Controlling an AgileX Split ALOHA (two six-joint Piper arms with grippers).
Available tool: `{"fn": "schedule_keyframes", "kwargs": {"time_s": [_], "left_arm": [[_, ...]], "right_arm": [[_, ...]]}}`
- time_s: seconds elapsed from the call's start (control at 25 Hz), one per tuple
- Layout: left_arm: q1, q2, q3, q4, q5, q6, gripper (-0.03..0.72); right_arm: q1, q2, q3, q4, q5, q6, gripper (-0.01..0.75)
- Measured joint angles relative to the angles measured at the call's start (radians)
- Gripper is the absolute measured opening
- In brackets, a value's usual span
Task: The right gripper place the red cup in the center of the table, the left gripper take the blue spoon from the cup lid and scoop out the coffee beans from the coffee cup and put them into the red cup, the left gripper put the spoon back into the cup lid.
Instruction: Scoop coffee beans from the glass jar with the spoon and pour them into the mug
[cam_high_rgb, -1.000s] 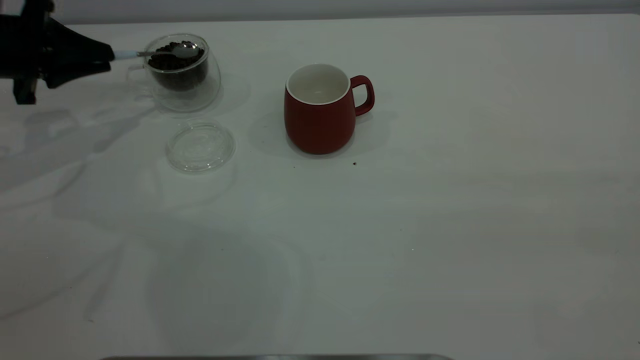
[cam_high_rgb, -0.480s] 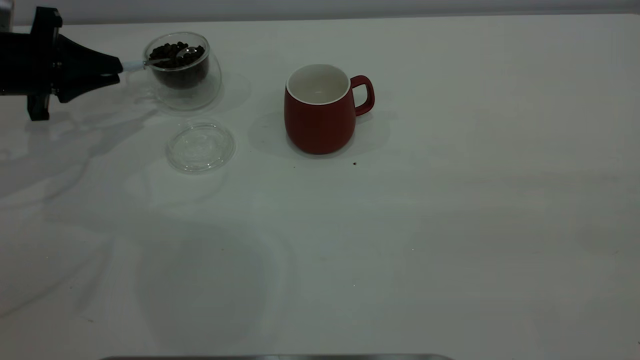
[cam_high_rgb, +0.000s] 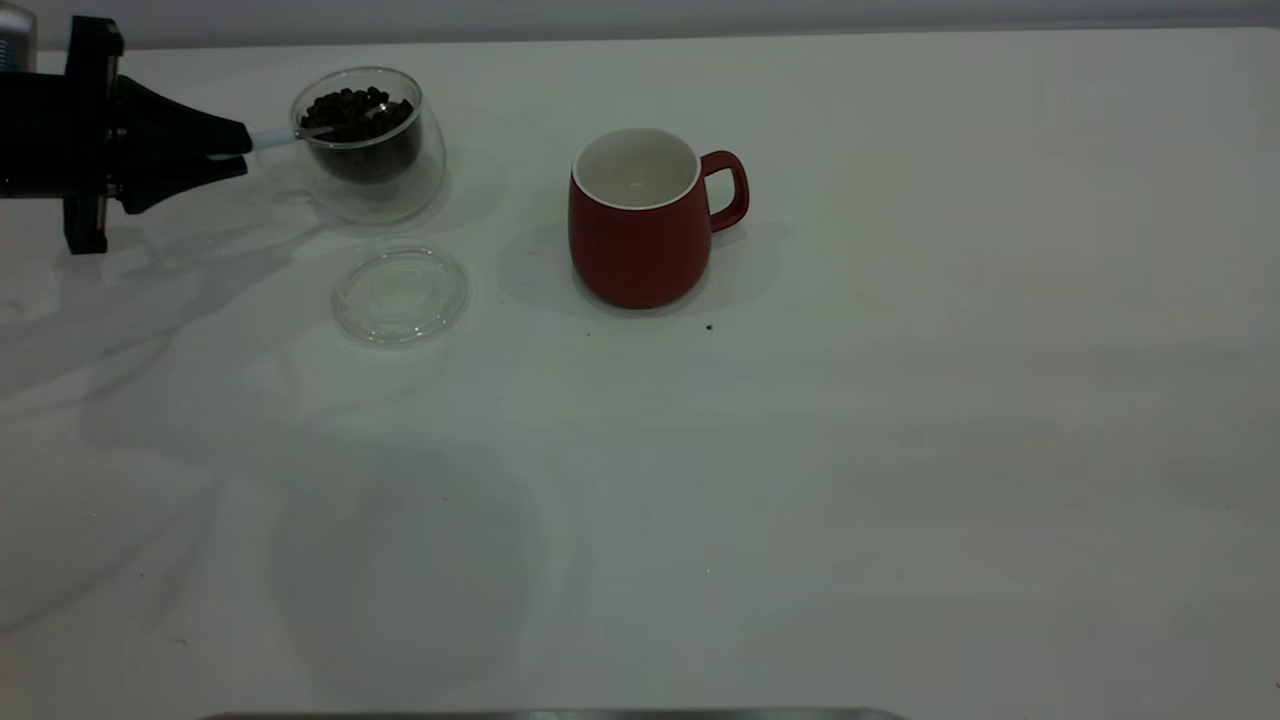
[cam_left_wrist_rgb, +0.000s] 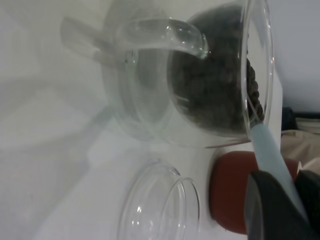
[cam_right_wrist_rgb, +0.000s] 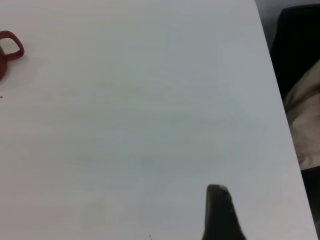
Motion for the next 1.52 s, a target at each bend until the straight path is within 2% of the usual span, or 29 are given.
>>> {"fn": "schedule_keyframes", "kwargs": {"time_s": [0.44, 0.68, 1.52], "left_arm": [[0.094, 0.002, 0.0, 0.038, 0.093, -0.094, 0.126], [0.098, 0.002, 0.0, 0.088, 0.121, -0.101, 0.126], [0.1, 0.002, 0.0, 0.09, 0.228, -0.123, 0.126]], "right_arm": [[0.0, 0.0, 0.0, -0.001, 0.0, -0.001, 0.504], [0.0, 0.0, 0.0, -0.001, 0.0, -0.001, 0.504], [0.0, 0.0, 0.0, -0.001, 0.0, 0.0, 0.504]]}}
